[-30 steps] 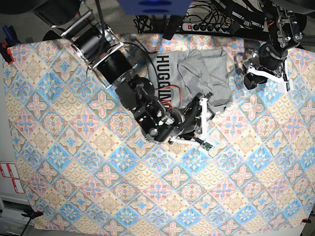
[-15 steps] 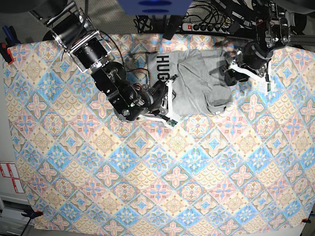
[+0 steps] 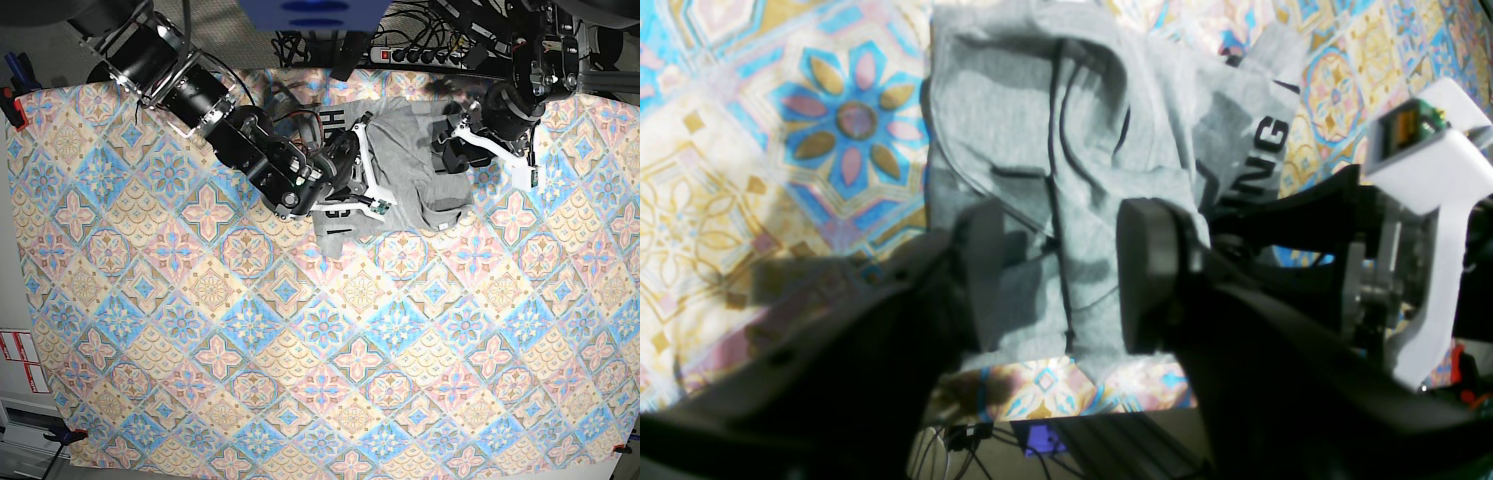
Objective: Fold the T-shirt properly
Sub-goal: 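Fold the bundle over with the right gripper, left gripper holding the other end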
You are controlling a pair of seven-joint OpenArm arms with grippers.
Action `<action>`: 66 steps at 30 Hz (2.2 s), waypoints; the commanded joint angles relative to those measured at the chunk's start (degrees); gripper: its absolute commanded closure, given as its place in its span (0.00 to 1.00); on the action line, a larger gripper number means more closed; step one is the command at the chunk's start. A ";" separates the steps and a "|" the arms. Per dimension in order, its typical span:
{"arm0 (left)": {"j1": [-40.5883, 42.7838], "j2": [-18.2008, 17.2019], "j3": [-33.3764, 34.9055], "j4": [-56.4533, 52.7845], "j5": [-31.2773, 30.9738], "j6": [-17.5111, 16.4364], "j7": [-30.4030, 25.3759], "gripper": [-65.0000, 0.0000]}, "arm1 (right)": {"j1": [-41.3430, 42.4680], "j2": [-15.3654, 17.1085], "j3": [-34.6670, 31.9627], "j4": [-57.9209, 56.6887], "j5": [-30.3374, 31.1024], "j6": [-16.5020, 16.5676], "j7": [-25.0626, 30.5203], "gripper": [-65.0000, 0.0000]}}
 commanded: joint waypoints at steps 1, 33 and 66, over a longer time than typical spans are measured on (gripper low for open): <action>1.02 -0.56 -0.40 1.20 -0.12 -0.36 -0.76 0.66 | 1.14 -0.33 0.00 0.72 0.85 0.28 0.54 0.85; 5.50 -4.60 0.74 1.29 -0.21 -0.36 -0.85 0.76 | 9.76 -6.93 -3.34 -0.69 0.85 0.36 3.70 0.86; 1.29 -4.60 3.56 -9.61 7.09 -0.27 -0.94 1.00 | 9.67 -10.53 0.17 -6.49 -18.05 0.19 9.50 1.00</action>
